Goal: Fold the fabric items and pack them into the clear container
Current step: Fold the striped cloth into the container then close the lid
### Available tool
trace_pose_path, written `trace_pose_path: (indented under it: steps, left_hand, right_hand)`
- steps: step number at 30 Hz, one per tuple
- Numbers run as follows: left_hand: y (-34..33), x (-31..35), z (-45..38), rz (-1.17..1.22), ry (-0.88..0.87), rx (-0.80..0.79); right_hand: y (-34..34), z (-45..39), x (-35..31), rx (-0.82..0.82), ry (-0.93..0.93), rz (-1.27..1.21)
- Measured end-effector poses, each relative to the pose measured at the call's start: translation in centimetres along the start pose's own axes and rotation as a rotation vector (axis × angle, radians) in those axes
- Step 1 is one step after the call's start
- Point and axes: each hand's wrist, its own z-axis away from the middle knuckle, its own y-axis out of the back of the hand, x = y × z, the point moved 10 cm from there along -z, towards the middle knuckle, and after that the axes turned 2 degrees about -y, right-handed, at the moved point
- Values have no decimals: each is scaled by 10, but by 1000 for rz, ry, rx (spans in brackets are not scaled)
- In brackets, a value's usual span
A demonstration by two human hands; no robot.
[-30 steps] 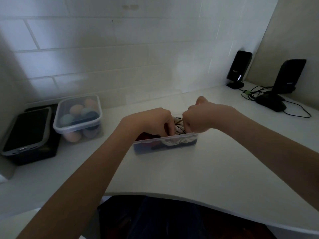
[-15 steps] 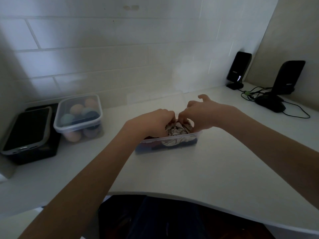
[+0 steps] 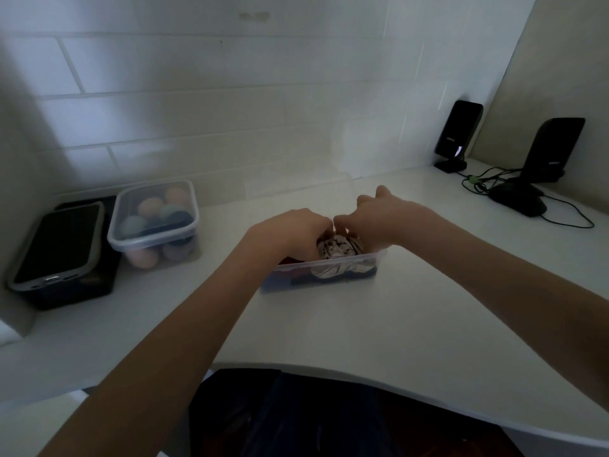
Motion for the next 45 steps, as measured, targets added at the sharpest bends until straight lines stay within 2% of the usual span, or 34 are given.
trace_pose_path:
  steps: [4,6,10,14,16,18,20,21,22,24,26,28,29,33,35,37,40,42,45]
  left_hand:
    - [0,2,1,6,-7,28]
    - [1,-1,5,87,-12,46]
    - [7,-11,21,342,-38,-8]
    - [20,-24,41,392,-63,23]
    - [31,-38,52,507,-38,160]
    - [47,-59,66,627,29,463]
    - [53,-80,86,705,135,802]
    - [49,-88,93,738,206,910]
    - [39,-93,95,797,284,954]
    - [7,-100,83,1022,410,884]
    - [-21,-102,69,1340,449,824]
    - [-39,-103,63,1597,467,805]
    - [-40,-103,63,1650,453,813]
    - [-24,-103,73,1583,401,973]
    - [-30,-107,76,1660,456,976]
    - [-38,-112,74,1657,471,904]
    - [-35,-118,81,1431,477,797]
    - [-27,-115,86,1281,456,750]
    - [-20,-101,86,1196,398,728]
  right_hand:
    - [5,-2,-6,53,30,21]
    - [2,-2,-4,30,13,-19]
    - [-15,4,11,-101,-23,-321]
    - [-6,11,18,-70,96,-559]
    - [2,14,31,27,114,-713]
    - [10,14,49,187,71,-882]
    - [10,13,63,357,-45,-1087]
    - [3,11,66,418,-123,-1187]
    - [-9,7,64,429,-202,-1274]
    - [-37,-4,46,328,-324,-1414]
    - [-56,-11,31,273,-404,-1643]
    - [-65,-13,28,315,-452,-1876]
    - [-65,-12,30,352,-460,-1965]
    - [-59,-5,40,584,-421,-2201]
    - [-70,-6,37,543,-464,-2353]
    - [-75,-9,34,409,-380,-2280]
    - [-74,-3,35,227,-268,-1920]
    - [-69,-2,33,220,-184,-1800]
    - [-66,-1,26,259,-126,-1819]
